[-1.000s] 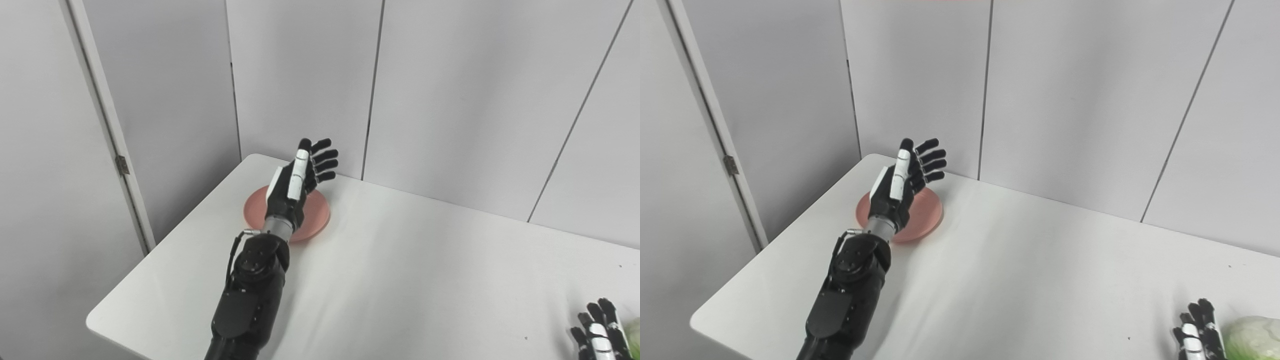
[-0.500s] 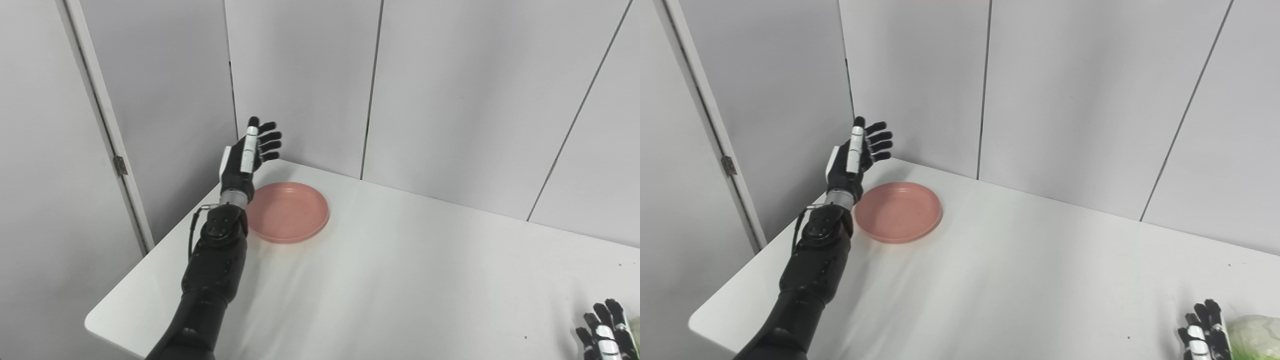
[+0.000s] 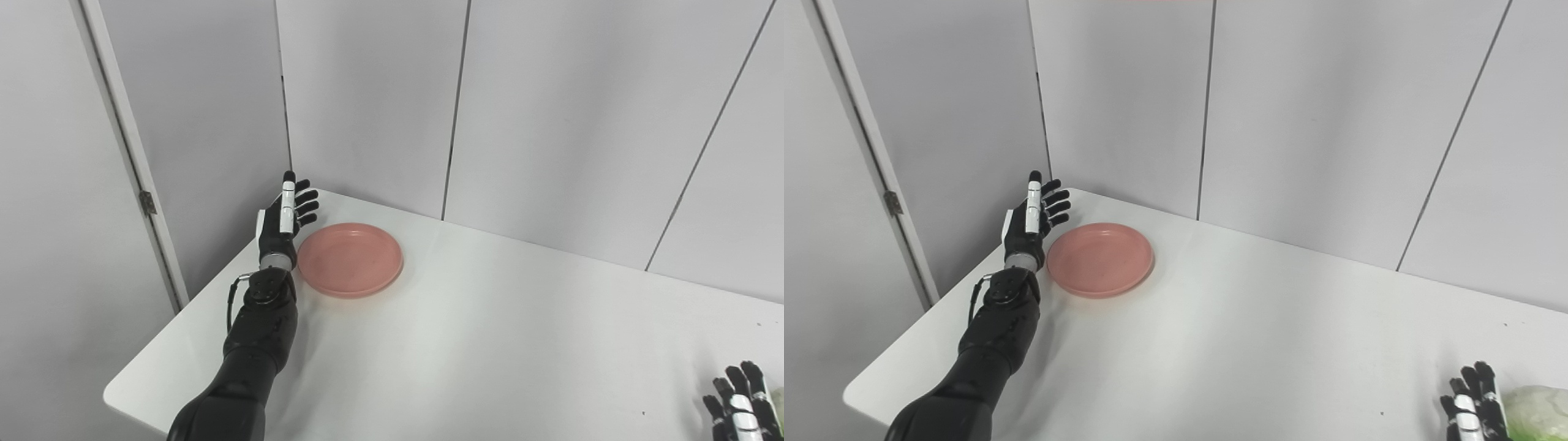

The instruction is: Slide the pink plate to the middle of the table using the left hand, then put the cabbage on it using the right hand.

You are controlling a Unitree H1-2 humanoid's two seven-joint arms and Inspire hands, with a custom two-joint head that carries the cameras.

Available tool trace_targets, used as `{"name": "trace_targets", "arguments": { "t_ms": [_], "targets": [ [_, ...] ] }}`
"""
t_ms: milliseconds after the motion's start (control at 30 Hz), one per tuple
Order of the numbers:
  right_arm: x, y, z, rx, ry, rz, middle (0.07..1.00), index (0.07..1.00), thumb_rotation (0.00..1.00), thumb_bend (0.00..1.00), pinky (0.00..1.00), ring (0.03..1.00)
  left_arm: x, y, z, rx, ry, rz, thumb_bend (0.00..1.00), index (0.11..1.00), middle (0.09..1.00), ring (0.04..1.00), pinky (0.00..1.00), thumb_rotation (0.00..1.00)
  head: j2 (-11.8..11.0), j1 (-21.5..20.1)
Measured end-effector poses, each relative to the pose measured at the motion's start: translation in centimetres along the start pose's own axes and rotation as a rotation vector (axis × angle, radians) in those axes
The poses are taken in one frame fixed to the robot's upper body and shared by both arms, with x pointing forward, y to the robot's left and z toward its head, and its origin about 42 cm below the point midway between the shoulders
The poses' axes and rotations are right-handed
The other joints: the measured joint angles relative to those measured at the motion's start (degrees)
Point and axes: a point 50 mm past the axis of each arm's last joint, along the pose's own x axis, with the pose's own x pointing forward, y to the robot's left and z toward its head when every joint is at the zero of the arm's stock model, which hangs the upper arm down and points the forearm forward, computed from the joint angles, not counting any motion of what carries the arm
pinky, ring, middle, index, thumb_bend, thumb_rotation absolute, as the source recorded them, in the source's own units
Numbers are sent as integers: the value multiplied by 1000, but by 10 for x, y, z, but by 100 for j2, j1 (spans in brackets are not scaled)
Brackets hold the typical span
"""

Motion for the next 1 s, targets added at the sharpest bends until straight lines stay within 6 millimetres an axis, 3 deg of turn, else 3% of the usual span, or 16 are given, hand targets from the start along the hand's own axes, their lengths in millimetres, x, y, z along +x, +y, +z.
{"name": "trace_targets", "arguments": {
  "t_ms": [233,433,600,767,867,1000],
  "targets": [
    [-1,6,10,-9,-27,12,1000,1000,678,531,1000,1000,0,8,-12,-48,41,29,776,746,763,775,774,981,62,9],
    [-6,8,11,-12,-21,15,1000,1000,664,509,1000,1000,-3,8,-22,-32,75,35,746,747,767,786,790,968,123,17],
    [-10,9,17,-33,-31,15,1000,1000,718,439,1000,1000,-2,7,-22,-37,68,48,738,742,762,781,793,968,158,79],
    [-10,11,20,-7,-17,14,1000,1000,634,475,1000,1000,-2,4,-22,-24,54,35,761,742,761,781,788,969,184,79],
    [-10,11,19,19,-10,13,1000,1000,644,485,1000,1000,-2,5,-22,-35,55,42,776,728,752,770,781,937,193,79],
    [-10,14,23,-29,-16,12,1000,1000,711,399,1000,1000,-3,3,-23,-26,59,28,772,753,786,805,815,992,229,70]
  ]
}}
